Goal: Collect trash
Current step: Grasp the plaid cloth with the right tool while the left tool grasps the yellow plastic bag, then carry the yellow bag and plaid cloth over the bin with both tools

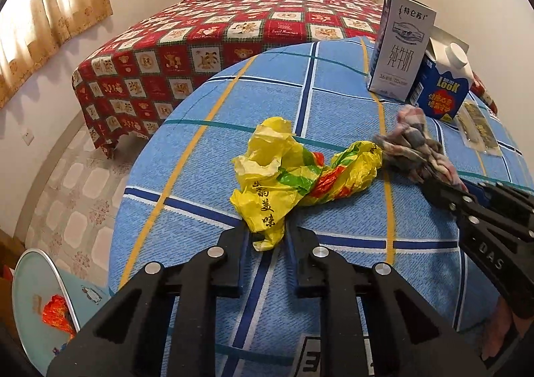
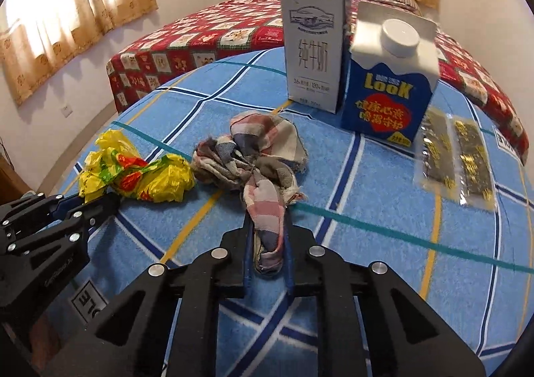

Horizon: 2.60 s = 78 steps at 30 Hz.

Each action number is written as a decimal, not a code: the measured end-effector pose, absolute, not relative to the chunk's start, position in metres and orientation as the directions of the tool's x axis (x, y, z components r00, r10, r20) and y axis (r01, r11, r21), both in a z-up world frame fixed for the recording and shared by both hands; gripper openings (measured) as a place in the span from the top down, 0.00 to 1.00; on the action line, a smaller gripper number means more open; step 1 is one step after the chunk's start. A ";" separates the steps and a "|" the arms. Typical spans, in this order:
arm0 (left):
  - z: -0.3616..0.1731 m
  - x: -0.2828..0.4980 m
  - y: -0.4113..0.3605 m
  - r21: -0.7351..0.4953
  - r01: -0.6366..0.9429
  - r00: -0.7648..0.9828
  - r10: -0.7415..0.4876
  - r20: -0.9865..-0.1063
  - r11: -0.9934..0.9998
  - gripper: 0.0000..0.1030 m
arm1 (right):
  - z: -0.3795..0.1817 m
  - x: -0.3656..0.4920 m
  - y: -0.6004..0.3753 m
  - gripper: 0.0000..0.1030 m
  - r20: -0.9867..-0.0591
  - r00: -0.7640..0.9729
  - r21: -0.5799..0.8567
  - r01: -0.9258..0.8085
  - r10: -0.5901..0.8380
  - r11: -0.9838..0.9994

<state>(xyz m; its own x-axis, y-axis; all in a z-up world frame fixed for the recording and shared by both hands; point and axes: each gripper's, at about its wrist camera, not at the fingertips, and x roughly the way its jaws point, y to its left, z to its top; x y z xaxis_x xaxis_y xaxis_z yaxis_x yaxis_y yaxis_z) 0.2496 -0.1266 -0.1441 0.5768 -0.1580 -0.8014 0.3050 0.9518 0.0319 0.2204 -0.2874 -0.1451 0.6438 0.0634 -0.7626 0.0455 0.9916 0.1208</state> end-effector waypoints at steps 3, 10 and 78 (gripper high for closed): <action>-0.142 0.247 -0.125 0.043 0.288 0.593 -0.143 -0.792 0.957 0.84 | -0.144 0.212 -0.291 0.86 -0.760 0.648 0.127 0.062 0.057 0.990; -0.137 0.240 -0.120 0.052 0.267 0.605 -0.125 -0.786 0.962 0.84 | -0.140 0.194 -0.299 0.86 -0.751 0.659 0.136 0.086 0.046 0.987; -0.065 0.102 0.022 0.162 0.107 0.764 0.023 -0.644 0.981 0.84 | -0.081 0.113 -0.159 0.86 -0.622 0.761 0.135 -0.126 0.183 0.983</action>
